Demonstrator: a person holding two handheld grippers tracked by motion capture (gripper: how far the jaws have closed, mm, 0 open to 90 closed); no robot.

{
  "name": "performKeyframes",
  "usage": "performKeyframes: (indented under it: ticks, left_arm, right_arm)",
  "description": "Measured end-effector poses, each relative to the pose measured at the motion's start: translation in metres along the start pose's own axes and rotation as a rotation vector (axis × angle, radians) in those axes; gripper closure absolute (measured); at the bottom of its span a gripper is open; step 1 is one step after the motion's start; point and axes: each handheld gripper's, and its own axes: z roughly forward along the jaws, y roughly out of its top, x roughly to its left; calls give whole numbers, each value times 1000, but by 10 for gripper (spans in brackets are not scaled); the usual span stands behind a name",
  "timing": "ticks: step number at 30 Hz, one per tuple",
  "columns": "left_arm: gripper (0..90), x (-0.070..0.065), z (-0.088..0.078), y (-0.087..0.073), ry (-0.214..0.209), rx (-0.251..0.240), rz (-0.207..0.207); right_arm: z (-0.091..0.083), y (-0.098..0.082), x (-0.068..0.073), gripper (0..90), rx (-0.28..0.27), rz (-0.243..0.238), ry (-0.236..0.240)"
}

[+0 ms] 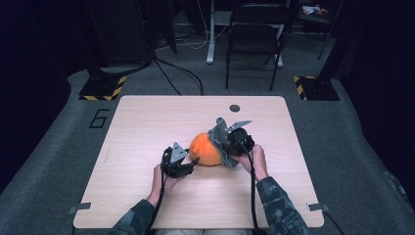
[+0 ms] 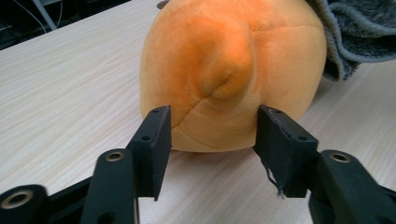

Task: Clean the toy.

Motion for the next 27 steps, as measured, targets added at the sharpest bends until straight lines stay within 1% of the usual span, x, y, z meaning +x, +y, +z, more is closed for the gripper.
performKeyframes:
  ticks: [3,4,5,7,8,10,11,13,14,15,16,17,18,19,21,22,23,24,25,26,27]
  left_arm:
    - [416,-3,2,0,27,-23,18]
    - [415,-5,3,0,26,-28,23]
    - [440,-6,3,0,25,-33,38]
    - [514,-7,4,-2,27,-38,49]
    - [566,-8,5,-3,18,-40,45]
    - [677,-8,5,-4,18,-46,36]
    - [724,-7,4,-4,20,-46,37]
    - [773,-5,3,-4,14,-47,33]
    - [787,-5,2,-4,6,-47,24]
    - [796,-4,1,-4,1,-47,21]
    - [802,-4,0,-3,-7,-54,7]
    - [806,-3,-1,-2,-13,-56,6]
    - [808,-1,-2,-1,-26,-57,-12]
    - [810,1,-3,0,-35,-61,-28]
    - [813,2,-6,3,-55,-69,-56]
    - [813,3,-7,4,-59,-76,-65]
    - [814,3,-9,5,-72,-81,-91]
    - [814,3,-10,7,-79,-81,-95]
    - [814,3,-11,8,-87,-85,-102]
    - [814,2,-13,9,-100,-82,-107]
    - [814,0,-13,10,-103,-80,-114]
  right_arm:
    - [0,1,2,699,-4,-15,-4]
    - [0,1,3,699,-4,-17,-4]
    - [0,1,4,699,-4,-21,-7]
    - [0,1,4,700,-2,-26,-5]
    - [0,1,4,700,-5,-29,-2]
    - [0,1,4,700,-3,-31,1]
    - [-1,2,5,699,-3,-29,2]
    - [-2,2,5,699,-5,-35,0]
    - [-3,3,5,699,-2,-31,4]
    - [-4,4,5,699,-1,-40,1]
    - [-6,5,6,699,-6,-39,-3]
    - [-8,6,6,699,-10,-33,-4]
    - [-11,7,8,699,-13,-29,-6]
    - [-14,9,9,699,-25,-48,-11]
    - [-22,14,15,698,-45,-51,2]
    - [-26,16,18,698,-64,-63,6]
    - [-29,18,21,698,-71,-74,12]
    - [-33,21,28,698,-86,-84,21]
    - [-35,23,32,697,-91,-93,24]
    - [-37,25,38,697,-98,-113,27]
    - [-37,26,45,695,-107,-130,34]
